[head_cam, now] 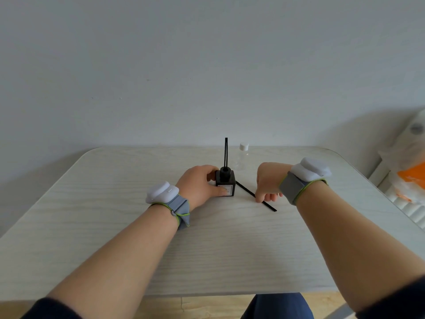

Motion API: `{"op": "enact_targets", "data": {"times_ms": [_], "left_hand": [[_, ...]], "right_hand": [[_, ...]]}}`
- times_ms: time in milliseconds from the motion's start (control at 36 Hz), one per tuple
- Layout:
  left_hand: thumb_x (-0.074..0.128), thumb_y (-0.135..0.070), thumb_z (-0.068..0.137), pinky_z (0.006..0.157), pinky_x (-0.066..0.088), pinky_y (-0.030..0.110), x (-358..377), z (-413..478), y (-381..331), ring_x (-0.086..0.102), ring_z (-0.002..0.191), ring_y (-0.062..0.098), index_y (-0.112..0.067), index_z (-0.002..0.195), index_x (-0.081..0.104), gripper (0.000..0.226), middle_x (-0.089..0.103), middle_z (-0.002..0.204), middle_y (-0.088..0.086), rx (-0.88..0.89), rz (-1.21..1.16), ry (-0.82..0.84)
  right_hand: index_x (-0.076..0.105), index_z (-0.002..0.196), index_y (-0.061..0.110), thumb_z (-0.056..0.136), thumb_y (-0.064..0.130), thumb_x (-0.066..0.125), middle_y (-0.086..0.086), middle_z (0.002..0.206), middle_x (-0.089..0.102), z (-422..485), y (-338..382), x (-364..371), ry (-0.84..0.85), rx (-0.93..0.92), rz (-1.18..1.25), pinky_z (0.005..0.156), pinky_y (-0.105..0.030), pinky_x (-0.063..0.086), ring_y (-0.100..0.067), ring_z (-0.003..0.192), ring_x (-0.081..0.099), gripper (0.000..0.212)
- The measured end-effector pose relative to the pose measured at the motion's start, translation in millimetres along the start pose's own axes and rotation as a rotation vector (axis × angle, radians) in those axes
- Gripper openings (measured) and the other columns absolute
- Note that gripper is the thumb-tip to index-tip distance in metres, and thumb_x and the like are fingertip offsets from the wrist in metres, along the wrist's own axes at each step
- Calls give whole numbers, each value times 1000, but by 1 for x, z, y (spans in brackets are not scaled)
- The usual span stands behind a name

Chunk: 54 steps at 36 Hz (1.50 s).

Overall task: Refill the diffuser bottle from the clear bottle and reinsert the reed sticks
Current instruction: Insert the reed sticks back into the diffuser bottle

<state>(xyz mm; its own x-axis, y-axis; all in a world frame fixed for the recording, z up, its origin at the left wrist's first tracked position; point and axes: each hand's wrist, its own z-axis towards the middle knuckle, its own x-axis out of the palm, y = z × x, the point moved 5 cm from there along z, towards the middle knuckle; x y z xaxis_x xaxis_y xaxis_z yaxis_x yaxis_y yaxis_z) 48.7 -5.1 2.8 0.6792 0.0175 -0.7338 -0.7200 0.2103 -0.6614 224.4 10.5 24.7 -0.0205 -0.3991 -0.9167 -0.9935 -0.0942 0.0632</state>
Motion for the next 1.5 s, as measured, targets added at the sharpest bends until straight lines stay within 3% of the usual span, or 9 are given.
{"op": "enact_targets", "data": {"times_ms": [222, 333, 444, 722, 861, 1000, 1194, 1306, 1500], "left_hand": [[79, -32, 72, 81, 41, 26, 1, 0, 1, 58, 99, 15, -21, 112, 65, 44, 65, 105, -3, 4, 0, 4], [79, -33, 71, 85, 45, 30, 1, 0, 2, 59, 99, 17, -21, 110, 66, 42, 67, 105, -1, 2, 1, -6], [79, -33, 71, 83, 45, 30, 1, 0, 2, 59, 98, 18, -20, 108, 67, 41, 67, 103, 0, 1, 1, -13], [79, -33, 72, 87, 47, 36, 1, -1, -1, 60, 98, 21, -18, 109, 66, 42, 67, 104, 3, 5, 22, -7], [79, -32, 72, 86, 46, 35, 1, -1, 0, 60, 100, 22, -16, 111, 65, 45, 66, 106, 5, -8, 18, -3], [78, -32, 73, 86, 46, 33, 1, -1, 0, 60, 100, 21, -18, 112, 65, 44, 67, 106, 4, -7, -5, -2], [78, -32, 72, 85, 46, 33, 1, 0, 0, 60, 100, 22, -17, 111, 65, 43, 68, 106, 4, -10, 4, -2], [77, -32, 72, 86, 46, 33, 1, -1, 0, 60, 101, 20, -17, 113, 65, 44, 68, 107, 2, -15, 2, -13], [78, -29, 72, 87, 45, 34, 1, -2, -1, 59, 104, 22, -16, 113, 64, 45, 66, 109, 4, -20, -9, -9]], "right_hand": [[50, 53, 9, 73, 7, 61, -1, 54, 54, 0, 13, 0, -31, -13, -138, 58, -22, 43, -19, 55, 53, 23], [39, 59, 12, 78, 10, 59, 0, 53, 39, 2, 19, 4, -95, -42, -239, 47, -19, 30, -15, 45, 35, 28], [39, 61, 13, 78, 17, 63, 0, 56, 40, 5, 19, 7, -122, -47, -226, 46, -20, 29, -14, 47, 35, 31], [37, 54, 14, 66, 19, 59, 1, 50, 39, 6, -3, 7, -219, 36, 215, 50, -23, 28, -17, 47, 37, 25], [60, 68, 4, 71, 17, 59, -7, 60, 52, -4, 3, -22, -432, -116, 713, 51, -26, 40, -20, 53, 47, 13], [54, 68, 6, 74, 8, 57, -10, 62, 49, -17, 21, -42, -535, -273, 1119, 47, -25, 37, -19, 54, 44, 7], [48, 62, 10, 71, 12, 61, -1, 56, 40, -17, 41, -40, -725, -330, 1064, 59, -31, 40, -16, 60, 40, 16], [51, 64, 8, 72, 11, 62, 2, 54, 40, -14, 45, -33, -741, -332, 986, 52, -24, 34, -10, 49, 35, 14], [55, 66, 6, 71, 11, 63, 5, 54, 41, -10, 47, -24, -748, -336, 940, 52, -24, 32, -10, 51, 33, 11]]}}
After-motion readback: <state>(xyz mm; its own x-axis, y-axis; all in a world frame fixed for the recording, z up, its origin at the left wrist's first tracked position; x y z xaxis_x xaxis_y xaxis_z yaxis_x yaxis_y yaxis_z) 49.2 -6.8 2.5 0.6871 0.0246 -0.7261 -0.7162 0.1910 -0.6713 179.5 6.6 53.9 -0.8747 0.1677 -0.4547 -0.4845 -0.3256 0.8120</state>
